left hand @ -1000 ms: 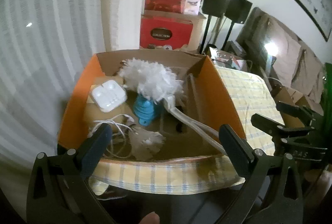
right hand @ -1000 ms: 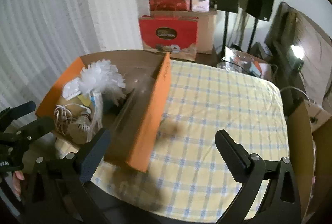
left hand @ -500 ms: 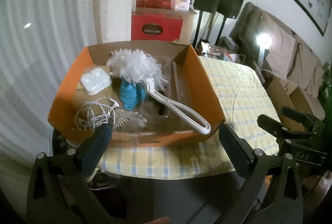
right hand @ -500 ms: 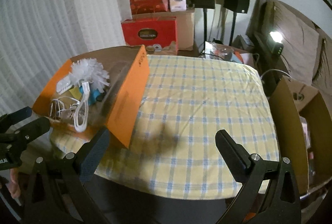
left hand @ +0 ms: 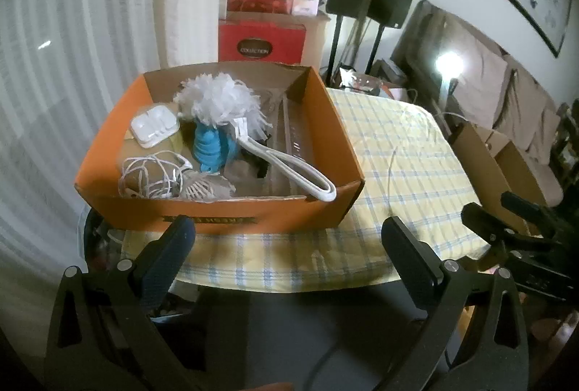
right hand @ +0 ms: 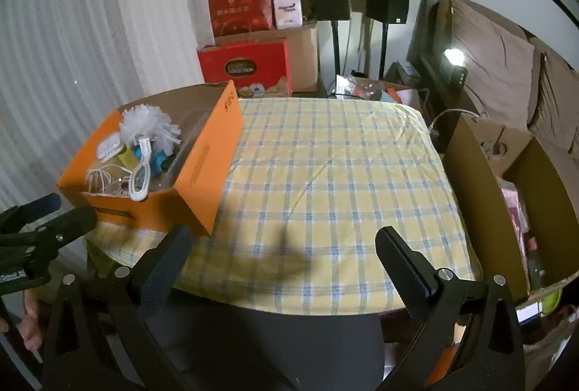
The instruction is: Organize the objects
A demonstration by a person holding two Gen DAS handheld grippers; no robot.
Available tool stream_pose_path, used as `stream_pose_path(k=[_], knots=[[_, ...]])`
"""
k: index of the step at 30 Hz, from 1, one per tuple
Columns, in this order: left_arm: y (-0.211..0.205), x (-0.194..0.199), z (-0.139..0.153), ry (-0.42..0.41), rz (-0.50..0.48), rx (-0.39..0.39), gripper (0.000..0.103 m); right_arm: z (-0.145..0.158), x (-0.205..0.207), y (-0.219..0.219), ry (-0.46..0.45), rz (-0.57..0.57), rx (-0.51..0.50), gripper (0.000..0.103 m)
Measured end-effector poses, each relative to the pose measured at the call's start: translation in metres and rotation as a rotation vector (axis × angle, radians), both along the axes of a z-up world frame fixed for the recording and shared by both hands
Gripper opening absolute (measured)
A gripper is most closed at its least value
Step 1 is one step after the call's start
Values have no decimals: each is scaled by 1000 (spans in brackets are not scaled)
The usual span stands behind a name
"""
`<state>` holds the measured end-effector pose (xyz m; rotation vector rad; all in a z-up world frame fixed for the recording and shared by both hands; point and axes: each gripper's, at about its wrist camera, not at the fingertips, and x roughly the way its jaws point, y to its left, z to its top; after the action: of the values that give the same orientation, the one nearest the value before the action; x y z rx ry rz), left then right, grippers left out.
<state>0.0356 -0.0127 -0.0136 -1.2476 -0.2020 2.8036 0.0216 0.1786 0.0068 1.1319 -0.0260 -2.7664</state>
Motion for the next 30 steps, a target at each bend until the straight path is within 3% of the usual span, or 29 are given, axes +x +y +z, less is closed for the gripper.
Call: stream_pose_path(k=[30], knots=[[15,10,2,52,44,-67,103,0,7,-5,30,-5,40,102]])
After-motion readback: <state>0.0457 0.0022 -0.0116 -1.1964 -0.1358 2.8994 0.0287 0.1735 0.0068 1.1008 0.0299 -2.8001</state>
